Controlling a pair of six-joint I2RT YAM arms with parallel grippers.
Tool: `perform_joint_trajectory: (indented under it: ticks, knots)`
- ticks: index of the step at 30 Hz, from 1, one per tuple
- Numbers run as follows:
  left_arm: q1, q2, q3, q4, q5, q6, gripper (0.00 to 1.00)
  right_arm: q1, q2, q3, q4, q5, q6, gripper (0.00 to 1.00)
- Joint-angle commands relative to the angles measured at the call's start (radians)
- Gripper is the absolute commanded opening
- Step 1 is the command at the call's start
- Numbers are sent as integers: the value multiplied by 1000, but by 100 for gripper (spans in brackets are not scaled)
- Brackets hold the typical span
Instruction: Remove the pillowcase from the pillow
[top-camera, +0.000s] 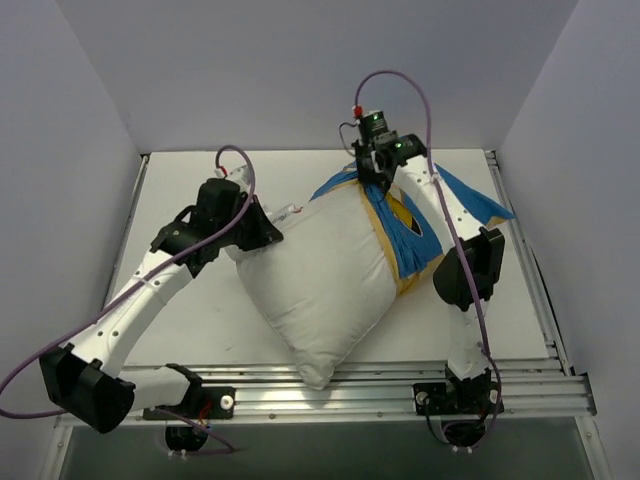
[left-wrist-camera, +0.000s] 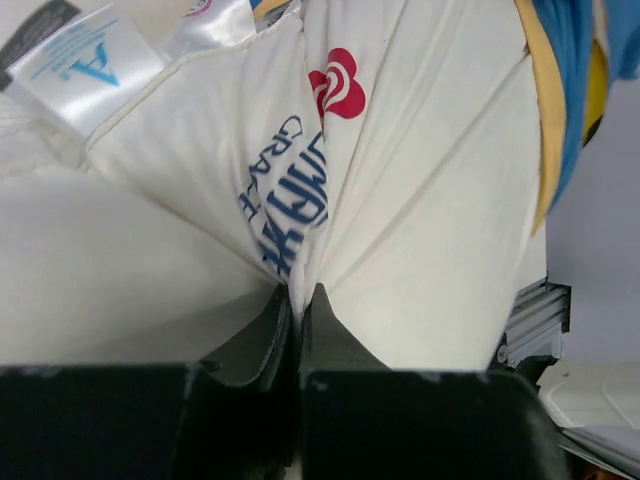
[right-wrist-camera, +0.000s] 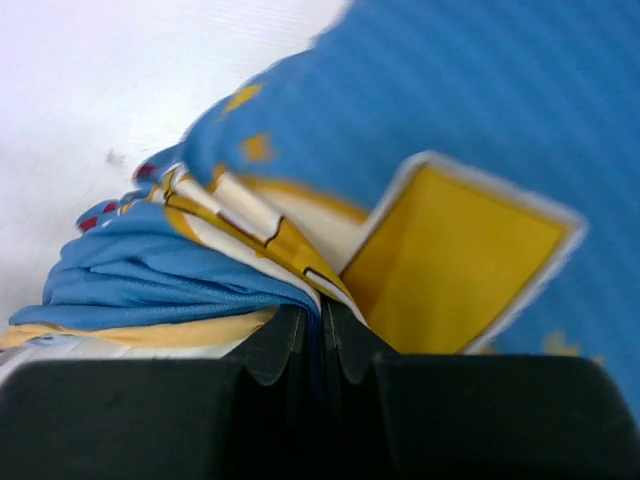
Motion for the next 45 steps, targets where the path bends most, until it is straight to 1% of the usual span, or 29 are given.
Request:
perform_joint_trajectory:
  ticks: [1,2,4,5,8,10,12,13,15,17,18,19,20,21,22,23,24,25,26,27,28,29,30,32,33,36,39,42,45]
  knots:
    - [79,-196,-26,-327,-76,33,2,-274,80,148,-84,308,116,0]
    - [130,-242,-46,-345,-69,34,2,-337,92,175,-96,311,139,0]
    - [187,-281,-63,-396,-47,57,2,-394,115,221,-116,316,211,0]
    - [240,-311,-72,-413,-49,68,2,-441,118,222,-116,313,228,0]
    - [294,-330,-77,-444,-76,118,2,-486,126,216,-99,281,264,0]
    - [328,-310,-81,-413,-78,146,2,-472,112,197,-51,169,247,0]
    - [345,-248,-84,-366,-82,163,2,-448,85,118,47,60,199,0]
    - [362,-215,-74,-303,-82,166,2,-394,53,91,72,-19,192,0]
    - [370,-100,-36,-245,-84,177,2,-350,17,16,147,-87,173,0]
    - [368,31,82,-192,-38,191,2,-293,-30,-20,181,-167,172,9]
    - [365,65,131,-189,-18,197,8,-279,-46,-35,204,-186,169,14]
    - [354,90,177,-180,-7,201,20,-258,-81,-61,210,-198,170,27]
    - [316,119,255,-175,-7,211,38,-248,-98,-72,215,-222,169,32]
    - [288,125,289,-177,-48,246,51,-242,-118,-86,220,-233,164,37]
    - [250,127,320,-184,-79,269,71,-236,-163,-122,223,-237,162,45]
    - [169,124,363,-188,-113,293,79,-230,-188,-142,224,-240,161,49]
    - [129,119,373,-188,-172,338,85,-228,-216,-167,233,-246,159,54]
    - [85,109,373,-175,-191,361,93,-227,-274,-220,238,-247,158,62]
    - [-7,86,353,-163,-212,413,95,-224,-303,-251,243,-244,159,67]
    - [-58,73,338,-151,-272,442,97,-225,-334,-280,253,-241,161,70]
    - [-112,58,316,-122,-304,471,97,-224,-392,-338,258,-241,164,77]
    - [-220,32,263,-100,-332,546,96,-224,-420,-366,258,-240,162,80]
    - [-273,21,230,-58,-389,585,96,-222,-472,-394,258,-244,161,86]
    - [-371,-2,166,-19,-450,667,94,-222,-523,-484,258,-246,161,90]
    - [-450,-2,111,7,-470,716,94,-221,-549,-517,255,-247,162,91]
    - [-561,24,35,26,-532,780,94,-213,-671,-642,255,-258,158,96]
    - [-639,76,-15,29,-590,798,94,-196,-765,-761,258,-278,158,97]
    - [-677,138,-52,52,-615,786,94,-163,-842,-863,267,-292,165,98]
    - [-677,199,-93,96,-638,725,94,-136,-886,-934,261,-273,196,97]
